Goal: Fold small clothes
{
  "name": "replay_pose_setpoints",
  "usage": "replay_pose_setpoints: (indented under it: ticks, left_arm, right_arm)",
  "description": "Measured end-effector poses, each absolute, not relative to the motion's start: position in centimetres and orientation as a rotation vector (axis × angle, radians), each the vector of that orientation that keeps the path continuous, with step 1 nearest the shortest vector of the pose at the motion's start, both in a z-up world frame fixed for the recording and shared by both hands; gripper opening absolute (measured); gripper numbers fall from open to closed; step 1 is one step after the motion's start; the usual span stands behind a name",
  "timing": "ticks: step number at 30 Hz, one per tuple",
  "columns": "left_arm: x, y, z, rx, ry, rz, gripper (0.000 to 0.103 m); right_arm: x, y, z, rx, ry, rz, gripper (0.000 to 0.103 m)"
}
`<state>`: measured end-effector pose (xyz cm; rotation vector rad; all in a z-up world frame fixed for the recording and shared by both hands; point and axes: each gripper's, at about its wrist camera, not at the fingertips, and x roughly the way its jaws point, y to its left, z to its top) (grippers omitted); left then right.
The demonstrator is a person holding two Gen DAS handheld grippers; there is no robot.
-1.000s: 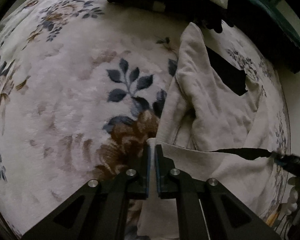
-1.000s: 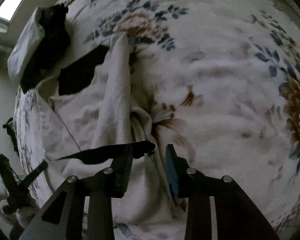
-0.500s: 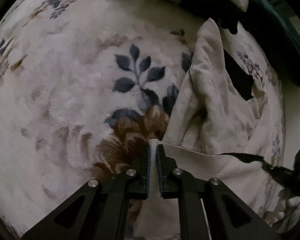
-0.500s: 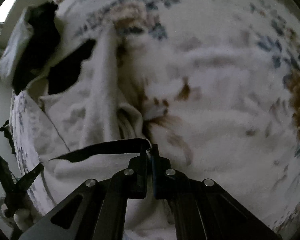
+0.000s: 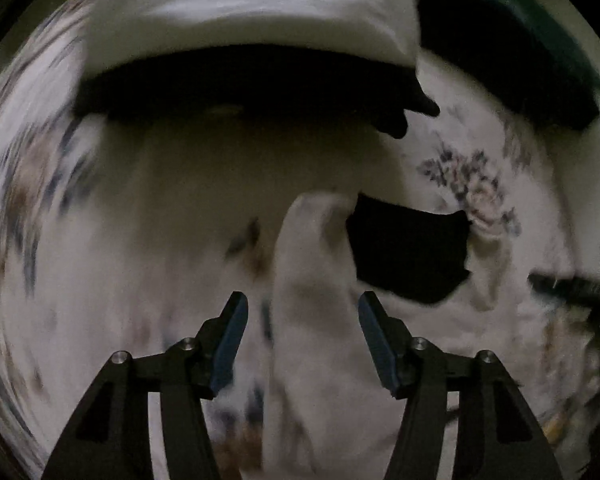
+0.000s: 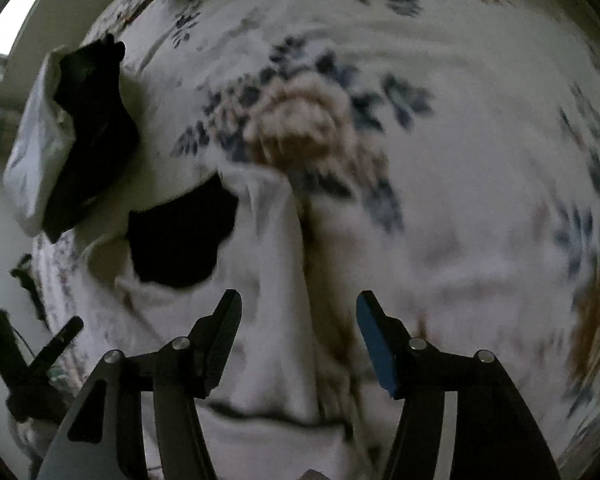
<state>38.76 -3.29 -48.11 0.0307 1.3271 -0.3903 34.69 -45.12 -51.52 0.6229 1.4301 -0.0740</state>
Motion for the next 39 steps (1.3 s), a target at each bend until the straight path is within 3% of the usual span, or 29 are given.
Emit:
replay_pose_setpoints:
  ticks: [8,9,10,11,12,14,17,24,30,34,39]
  left_arm:
    - [43.1,-9.1,-54.0,0.321,1.439,-0.467,0.054]
    - [42.9,-9.1,-53.9,0.323,1.415,-0.476,0.043]
    - [42.6,-9.0,-53.7,0.319,1.397,-0.484,0.02]
    - [42.4,-8.7,-53.5,0.299,1.397,-0.49,0.01]
    - [42.2,-8.4,-53.2,0.283,1.39,-0.485,0.006]
    - [41.5,-7.7,-52.3,0.264,1.354,-0.479,0.005]
    - [40.3,-6.3,-50.5,0.236,1.316,-0.463,0.004]
    - [36.2,-1.4,-45.0,0.107,1.232,-0.409,0.004]
    - [28.6,3.9,-40.6,-0.041,1.186,-0.344,0.004]
    - [23.6,3.3,-40.8,-0.106,1.2,-0.316,0.004]
    - [16.9,5.9,-45.1,-0.227,1.367,-0.265,0.009]
  right_arm:
    - [45.6,-43.1,-55.9,0.444,1.574,-0.014,0.062]
    - [46.1,-42.7,-56.5,0.425,1.593,-0.008,0.062]
    - [46.6,-42.4,-56.9,0.406,1.606,-0.004,0.061]
    - [47.0,-42.1,-57.2,0.385,1.603,0.002,0.051]
    - [47.2,-41.8,-57.1,0.372,1.593,0.016,0.028]
    - [47.4,-41.3,-56.9,0.353,1.584,0.03,0.011]
    - [46.9,-41.0,-55.3,0.333,1.523,0.043,0.007]
    - [43.6,-40.5,-49.1,0.362,1.396,0.098,0.005]
    - [35.7,-40.0,-42.8,0.39,1.297,0.128,0.005]
    - [28.5,-38.6,-40.7,0.388,1.288,0.147,0.005]
    - [20.0,-37.4,-43.4,0.443,1.395,0.168,0.005]
